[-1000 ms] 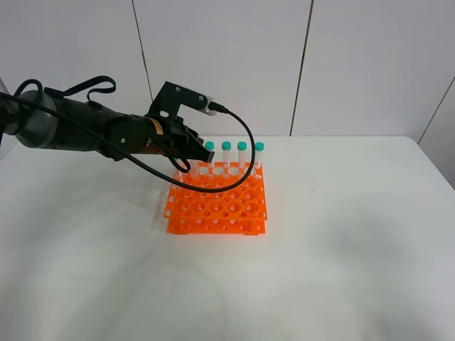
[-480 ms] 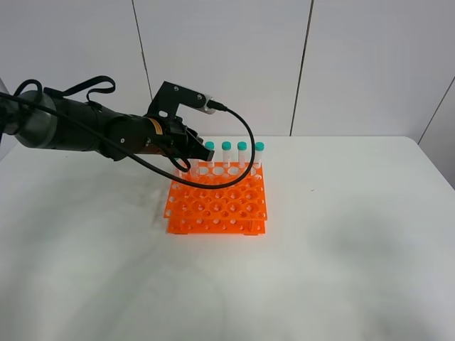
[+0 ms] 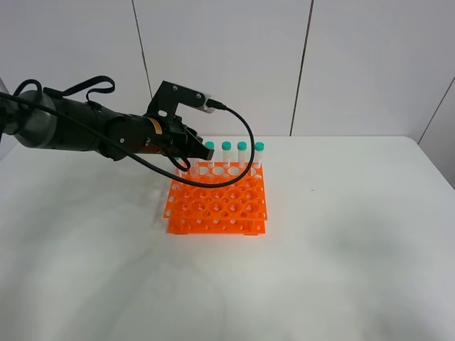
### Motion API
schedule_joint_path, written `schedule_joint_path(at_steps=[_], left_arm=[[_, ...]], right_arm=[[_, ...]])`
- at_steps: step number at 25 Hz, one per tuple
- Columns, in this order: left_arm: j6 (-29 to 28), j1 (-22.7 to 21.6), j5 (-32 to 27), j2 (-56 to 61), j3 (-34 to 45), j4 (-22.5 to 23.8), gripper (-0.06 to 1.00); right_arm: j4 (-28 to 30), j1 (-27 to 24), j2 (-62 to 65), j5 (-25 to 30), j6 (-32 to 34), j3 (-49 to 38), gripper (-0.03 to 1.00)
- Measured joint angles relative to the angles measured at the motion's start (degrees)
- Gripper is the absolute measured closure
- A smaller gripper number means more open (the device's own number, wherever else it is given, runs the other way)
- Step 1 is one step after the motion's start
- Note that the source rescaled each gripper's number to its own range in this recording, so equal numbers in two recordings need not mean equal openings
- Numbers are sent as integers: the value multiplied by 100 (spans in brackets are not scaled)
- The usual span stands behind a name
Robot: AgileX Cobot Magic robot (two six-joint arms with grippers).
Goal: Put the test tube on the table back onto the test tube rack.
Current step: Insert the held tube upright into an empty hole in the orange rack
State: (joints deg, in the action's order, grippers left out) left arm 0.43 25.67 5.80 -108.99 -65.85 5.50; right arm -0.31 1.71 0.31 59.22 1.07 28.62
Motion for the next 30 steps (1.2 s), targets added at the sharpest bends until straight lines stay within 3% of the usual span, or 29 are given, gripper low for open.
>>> schedule_joint_path(at_steps=[30], left_arm=[[-43,0,41,-364,0,-4,94]], right_arm=[[0,0,0,0,0,0,-3]])
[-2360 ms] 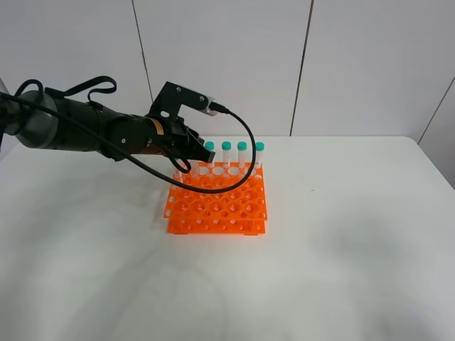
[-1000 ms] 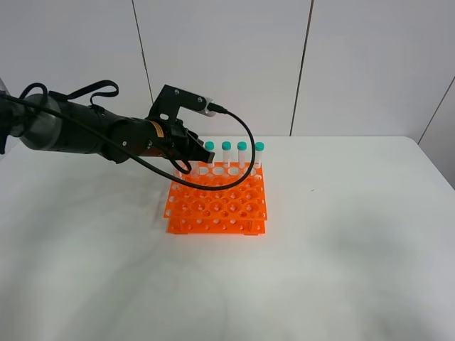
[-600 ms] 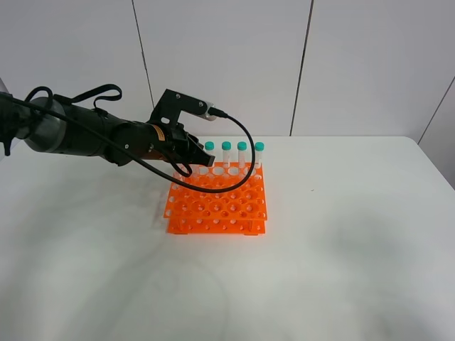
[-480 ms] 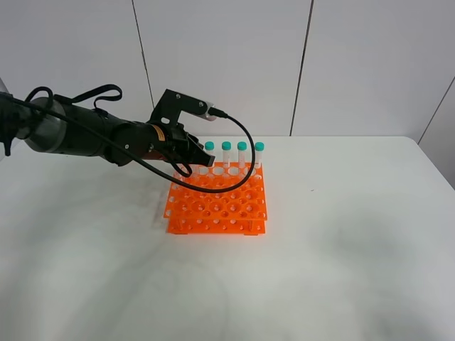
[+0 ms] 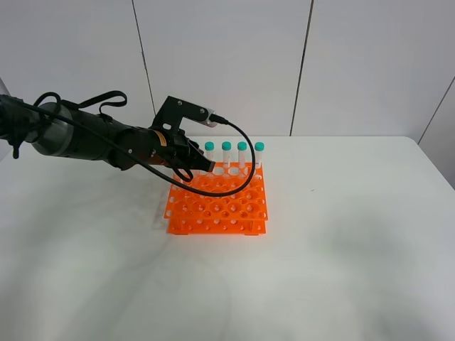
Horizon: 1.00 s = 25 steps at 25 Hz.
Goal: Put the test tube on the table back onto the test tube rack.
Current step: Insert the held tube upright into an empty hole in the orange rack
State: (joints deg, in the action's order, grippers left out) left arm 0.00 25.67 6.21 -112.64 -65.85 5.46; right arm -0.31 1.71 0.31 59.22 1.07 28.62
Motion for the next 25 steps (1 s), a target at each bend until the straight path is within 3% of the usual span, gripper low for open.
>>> schedule_joint_path(at_steps=[25], left_arm=[[0,0,443,0,282,0,94]], right_arm=[[0,0,0,0,0,0,-3]])
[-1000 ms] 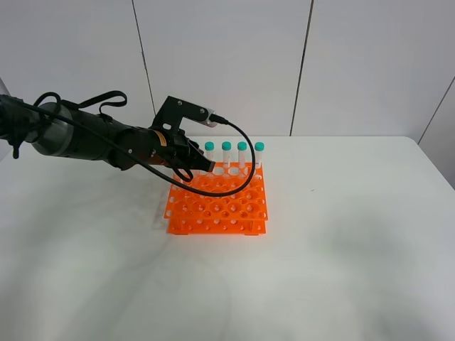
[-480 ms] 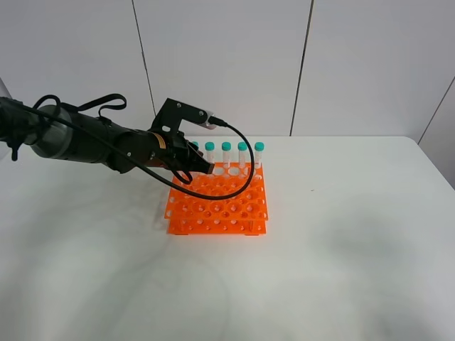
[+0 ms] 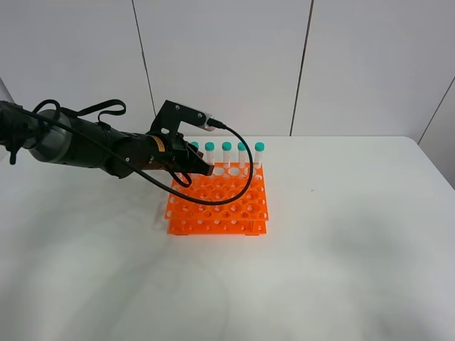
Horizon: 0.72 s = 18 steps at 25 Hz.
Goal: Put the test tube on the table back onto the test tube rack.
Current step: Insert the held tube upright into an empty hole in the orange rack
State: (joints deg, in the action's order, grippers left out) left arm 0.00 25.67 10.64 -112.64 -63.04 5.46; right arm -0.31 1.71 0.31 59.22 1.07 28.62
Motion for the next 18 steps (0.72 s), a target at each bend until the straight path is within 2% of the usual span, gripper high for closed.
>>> schedule_joint_path(at_steps=[16,18], left_arm=[[0,0,-156,5,-84,0,94],[0,0,-164,5,-88,0,91]], right_arm=[[0,0,0,0,0,0,-3],[0,0,0,0,0,0,-3]])
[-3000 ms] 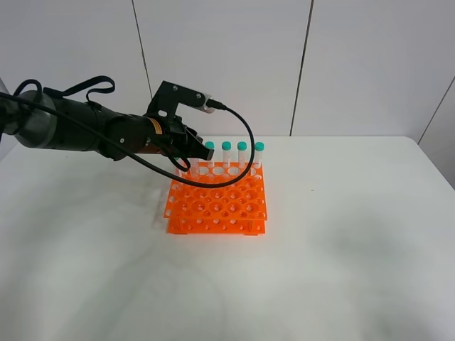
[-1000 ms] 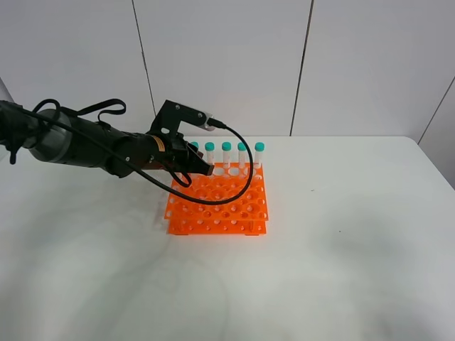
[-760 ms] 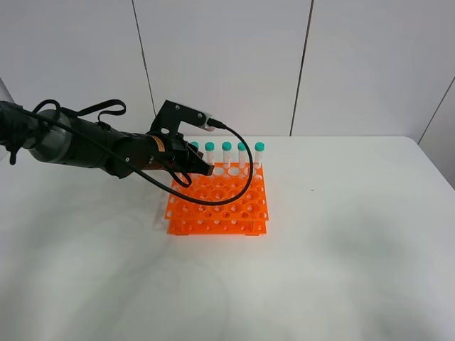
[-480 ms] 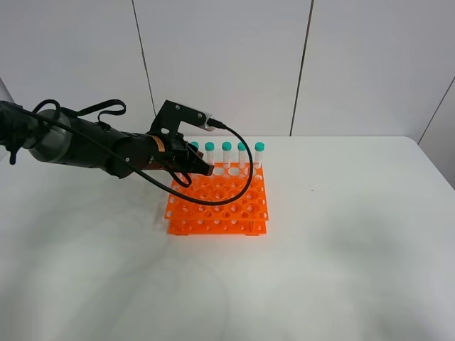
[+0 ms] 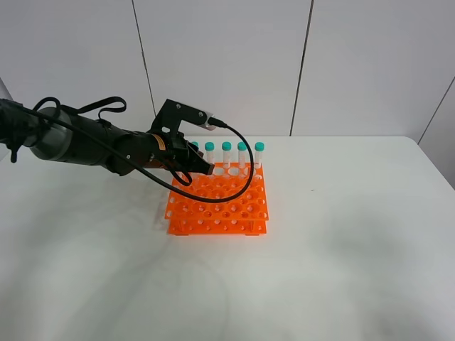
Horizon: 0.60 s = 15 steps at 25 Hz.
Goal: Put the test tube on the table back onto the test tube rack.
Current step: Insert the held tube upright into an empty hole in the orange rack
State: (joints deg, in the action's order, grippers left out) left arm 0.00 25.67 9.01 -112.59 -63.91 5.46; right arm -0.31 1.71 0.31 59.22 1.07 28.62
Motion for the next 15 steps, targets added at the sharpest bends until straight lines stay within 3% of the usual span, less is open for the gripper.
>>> schedule_joint_path(at_steps=[6,10,15], left_arm=[[0,0,-71,0,0,0,42],[0,0,-71,0,0,0,34],[-128,6,-77,156,0,0,32]], right_arm=[[0,0,0,0,0,0,-3],[31,0,0,0,0,0,-3],[0,0,0,0,0,0,-3]])
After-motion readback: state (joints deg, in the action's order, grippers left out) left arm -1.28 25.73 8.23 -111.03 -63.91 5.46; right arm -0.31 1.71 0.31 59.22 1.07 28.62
